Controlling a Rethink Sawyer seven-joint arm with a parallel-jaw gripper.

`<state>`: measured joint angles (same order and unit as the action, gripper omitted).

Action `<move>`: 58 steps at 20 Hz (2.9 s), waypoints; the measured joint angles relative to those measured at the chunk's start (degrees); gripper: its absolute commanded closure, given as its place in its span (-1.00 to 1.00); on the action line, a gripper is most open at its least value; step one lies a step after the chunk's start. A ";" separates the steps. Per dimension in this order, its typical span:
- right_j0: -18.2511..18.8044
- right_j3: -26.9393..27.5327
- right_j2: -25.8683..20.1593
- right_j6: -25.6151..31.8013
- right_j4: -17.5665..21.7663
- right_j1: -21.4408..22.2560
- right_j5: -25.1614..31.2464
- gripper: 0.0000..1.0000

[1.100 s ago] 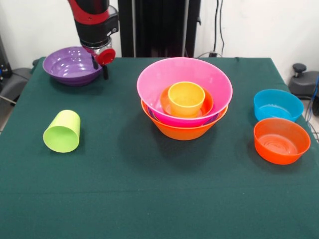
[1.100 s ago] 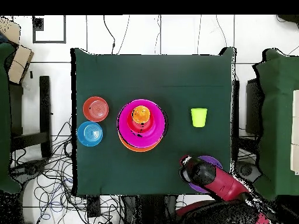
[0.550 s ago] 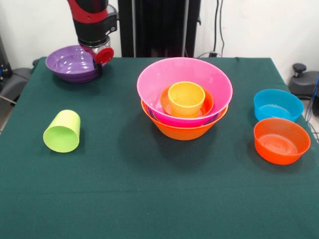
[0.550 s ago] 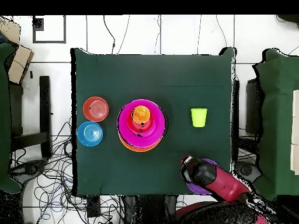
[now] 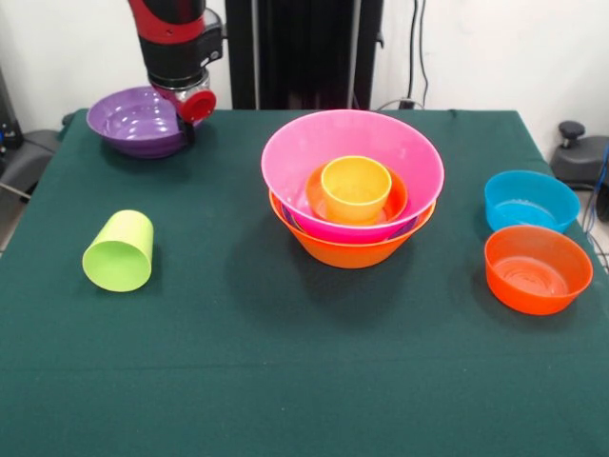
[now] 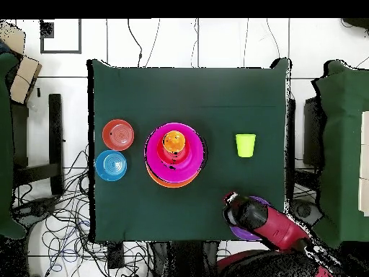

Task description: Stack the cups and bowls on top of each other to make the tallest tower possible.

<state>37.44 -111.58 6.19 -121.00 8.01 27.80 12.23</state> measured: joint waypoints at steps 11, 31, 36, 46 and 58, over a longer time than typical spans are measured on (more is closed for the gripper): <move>-3.27 -0.09 -0.52 0.00 0.02 7.48 1.37 1.00; -12.03 7.15 -1.70 0.00 -0.11 10.33 18.15 1.00; -12.90 11.32 -1.96 0.00 -1.23 11.11 30.13 1.00; -13.43 16.90 -2.21 0.00 -2.43 13.16 42.93 1.00; -16.70 22.04 -2.28 0.00 -3.13 14.79 44.35 1.00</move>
<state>20.74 -89.54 3.91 -121.00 4.88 42.59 56.59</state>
